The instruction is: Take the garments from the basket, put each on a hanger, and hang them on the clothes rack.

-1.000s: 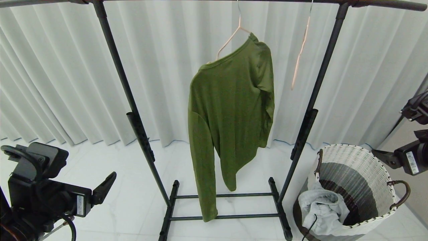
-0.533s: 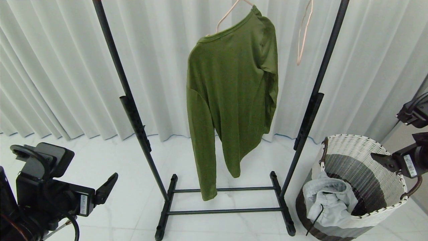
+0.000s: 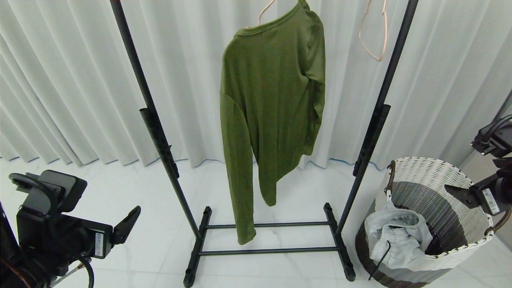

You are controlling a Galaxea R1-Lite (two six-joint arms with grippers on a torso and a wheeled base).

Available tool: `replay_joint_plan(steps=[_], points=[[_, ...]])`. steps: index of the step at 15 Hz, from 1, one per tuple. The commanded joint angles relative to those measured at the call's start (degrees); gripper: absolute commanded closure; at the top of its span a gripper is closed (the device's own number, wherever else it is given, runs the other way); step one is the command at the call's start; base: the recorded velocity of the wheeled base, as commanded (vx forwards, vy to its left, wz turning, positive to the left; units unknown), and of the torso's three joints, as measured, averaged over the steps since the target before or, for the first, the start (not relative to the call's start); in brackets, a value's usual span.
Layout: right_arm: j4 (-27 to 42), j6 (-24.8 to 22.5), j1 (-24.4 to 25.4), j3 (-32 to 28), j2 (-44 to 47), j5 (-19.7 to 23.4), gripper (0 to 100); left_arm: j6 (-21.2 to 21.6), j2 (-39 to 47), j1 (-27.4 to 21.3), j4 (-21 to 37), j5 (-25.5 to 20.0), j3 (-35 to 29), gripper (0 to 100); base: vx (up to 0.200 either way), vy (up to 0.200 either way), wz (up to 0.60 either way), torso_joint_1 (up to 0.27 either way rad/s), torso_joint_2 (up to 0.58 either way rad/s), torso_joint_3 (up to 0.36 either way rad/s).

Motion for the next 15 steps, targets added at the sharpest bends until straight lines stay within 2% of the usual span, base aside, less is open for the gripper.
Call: replay_joint_plan(steps=[1, 3, 5, 9, 15], points=[[0.0, 0.0, -0.1, 0.1, 0.2, 0.0, 0, -0.1, -0.6, 0.0, 0.0, 0.0, 0.1, 0, 0.2, -0.2, 0.0, -0.012, 0.01, 0.012], [0.0, 0.0, -0.1, 0.1, 0.2, 0.0, 0, 0.0, -0.9, 0.0, 0.0, 0.0, 0.4, 0, 0.2, -0.2, 0.0, 0.005, 0.01, 0.002], [0.0, 0.0, 0.0, 0.1, 0.2, 0.0, 0, -0.2, -0.9, 0.0, 0.0, 0.0, 0.3, 0, 0.0, -0.2, 0.0, 0.002, 0.0, 0.002], [0.4, 0.0, -0.1, 0.6, 0.3, 0.1, 0, -0.2, -0.9, 0.0, 0.0, -0.2, 0.3, 0, 0.0, 0.0, 0.0, 0.0, 0.0, 0.0], [-2.2, 2.6, 0.1, 9.4, 6.1, 0.5, 0, -0.1, -0.9, -1.3, 0.0, -1.9, -1.1, 0, 0.0, 0.0, 0.0, 0.0, 0.0, 0.0]])
